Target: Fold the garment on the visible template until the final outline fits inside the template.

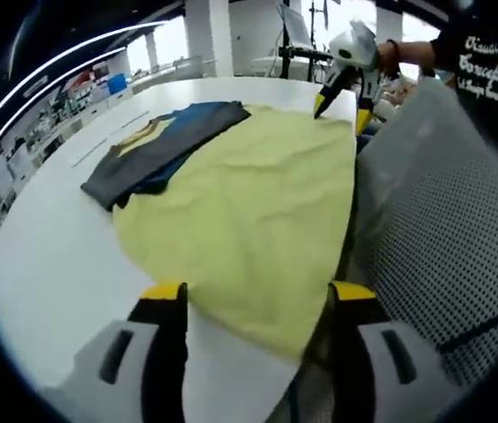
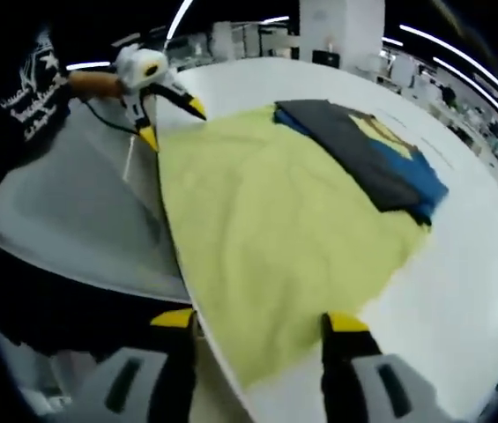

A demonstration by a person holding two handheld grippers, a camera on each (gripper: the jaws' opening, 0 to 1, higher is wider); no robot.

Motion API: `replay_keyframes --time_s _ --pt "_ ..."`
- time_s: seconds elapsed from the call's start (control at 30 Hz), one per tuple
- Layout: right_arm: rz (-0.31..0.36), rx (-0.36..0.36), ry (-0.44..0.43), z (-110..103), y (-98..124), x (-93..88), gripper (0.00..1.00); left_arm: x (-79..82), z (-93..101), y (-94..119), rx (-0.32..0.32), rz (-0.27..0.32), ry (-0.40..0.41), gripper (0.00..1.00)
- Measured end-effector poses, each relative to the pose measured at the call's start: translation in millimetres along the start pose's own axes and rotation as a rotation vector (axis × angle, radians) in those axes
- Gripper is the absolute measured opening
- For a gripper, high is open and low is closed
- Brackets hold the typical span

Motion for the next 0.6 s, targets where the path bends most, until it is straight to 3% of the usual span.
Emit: replay_keyframes --time_s 0.17,0.3,0.43,0.6 --pt "-0.017 -0.021 0.029 0 0 0.4 0.52 -1.7 2.3 -2 -0.010 -0.023 -0.034 0.60" --pt "-0.035 -0.038 0.074 1 -3 -0.9 0.51 -2.6 0.1 -1 -0.003 -0.017 -0.013 0.61" --pt "-0.037 -0.035 0.068 4 -3 -2.4 0.50 -5.1 -2.3 -2 -0.010 -0.012 0.016 0.61" --pt "-0.022 -0.063 0.021 7 -2 2.3 0.41 -4.2 -7.8 -4 -0.006 -0.018 0.025 0.56"
Point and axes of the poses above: the point that each gripper's makers call its tool centre point, and the gripper's own axes: y roughly backward along the fingers, z roughly to its right, x roughly out of its top, the point moved 8 cm from there along y, roughly backward along the fingers, and after that the axes turned 13 degrees about -y, right-handed, at the moved point
